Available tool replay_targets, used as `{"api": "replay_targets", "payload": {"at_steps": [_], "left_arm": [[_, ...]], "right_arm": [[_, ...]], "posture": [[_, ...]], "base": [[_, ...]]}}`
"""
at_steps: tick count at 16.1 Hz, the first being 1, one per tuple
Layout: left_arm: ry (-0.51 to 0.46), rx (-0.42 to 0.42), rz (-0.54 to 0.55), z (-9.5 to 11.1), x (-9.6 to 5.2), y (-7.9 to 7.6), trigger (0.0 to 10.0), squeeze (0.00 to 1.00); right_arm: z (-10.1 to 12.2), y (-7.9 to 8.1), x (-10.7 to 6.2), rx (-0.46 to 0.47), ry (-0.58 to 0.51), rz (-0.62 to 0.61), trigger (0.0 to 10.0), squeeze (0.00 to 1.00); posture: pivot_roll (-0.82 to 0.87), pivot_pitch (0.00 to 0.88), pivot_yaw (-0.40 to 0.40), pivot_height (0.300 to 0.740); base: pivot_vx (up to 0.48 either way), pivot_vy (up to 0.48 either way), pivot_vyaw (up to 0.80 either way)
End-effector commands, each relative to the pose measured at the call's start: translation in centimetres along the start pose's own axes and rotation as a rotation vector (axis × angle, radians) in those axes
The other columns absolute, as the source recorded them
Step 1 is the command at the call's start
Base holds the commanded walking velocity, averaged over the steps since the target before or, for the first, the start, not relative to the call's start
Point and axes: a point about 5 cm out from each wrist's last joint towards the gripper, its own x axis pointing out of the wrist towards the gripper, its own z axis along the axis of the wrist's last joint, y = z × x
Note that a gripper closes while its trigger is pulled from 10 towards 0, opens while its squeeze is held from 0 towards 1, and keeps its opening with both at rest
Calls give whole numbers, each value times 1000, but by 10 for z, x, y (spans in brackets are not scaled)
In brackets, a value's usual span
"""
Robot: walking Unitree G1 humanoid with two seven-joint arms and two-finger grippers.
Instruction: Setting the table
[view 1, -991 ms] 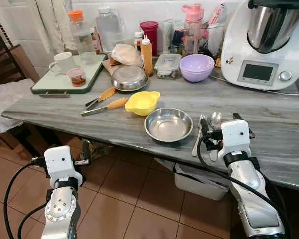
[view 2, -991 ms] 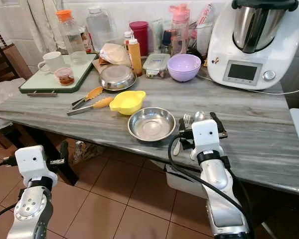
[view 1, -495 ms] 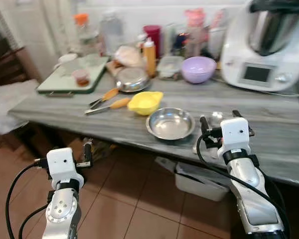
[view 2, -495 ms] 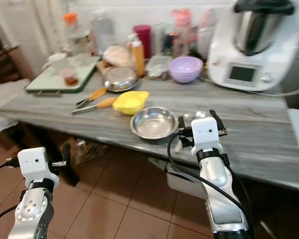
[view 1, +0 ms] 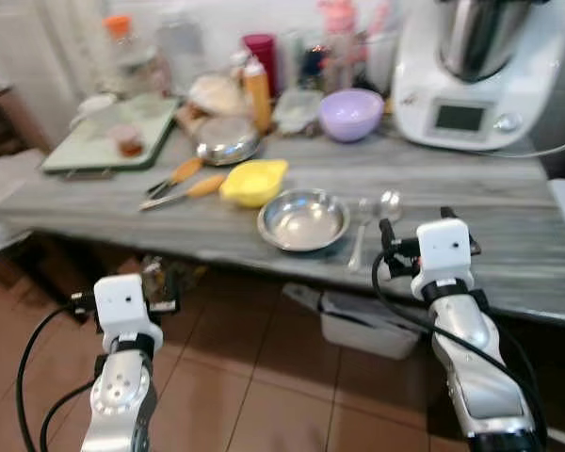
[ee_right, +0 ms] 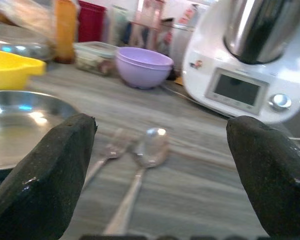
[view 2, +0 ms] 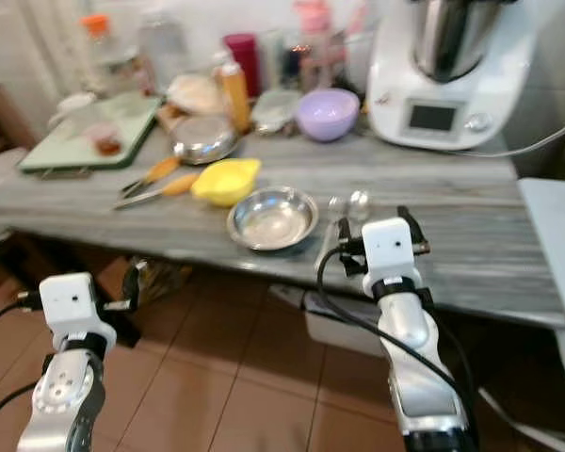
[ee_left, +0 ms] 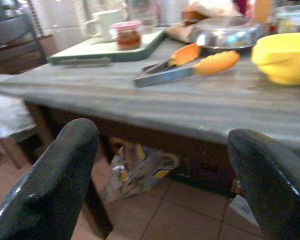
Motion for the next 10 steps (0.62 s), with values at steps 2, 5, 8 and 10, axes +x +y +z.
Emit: {"api": "replay_targets", "payload": {"at_steps": [2, 5, 8, 10], "left_arm": [[18, 13, 0, -3, 0, 3, 10000, 0], [20, 18, -2, -3, 1, 4, 10000, 0], [20, 22, -9, -3, 1, 4, 10000, 0], [19, 23, -11, -3, 1, 5, 10000, 0]], "right_arm": [[2, -2, 3, -4, -15, -11, 10000, 0], [3, -2, 6, -5, -20, -13, 10000, 0], [4, -3, 9, -2, -25, -21, 10000, 0], [5, -3, 11, -2, -29, -20, 10000, 0]], "posture": [[-140, 0, 114, 740], [-139, 0, 114, 740], [-137, 0, 112, 740], [-136, 0, 112, 740]], "base": [[-298, 0, 0], [-305, 0, 0], [-321, 0, 0], [-330, 0, 0]]}}
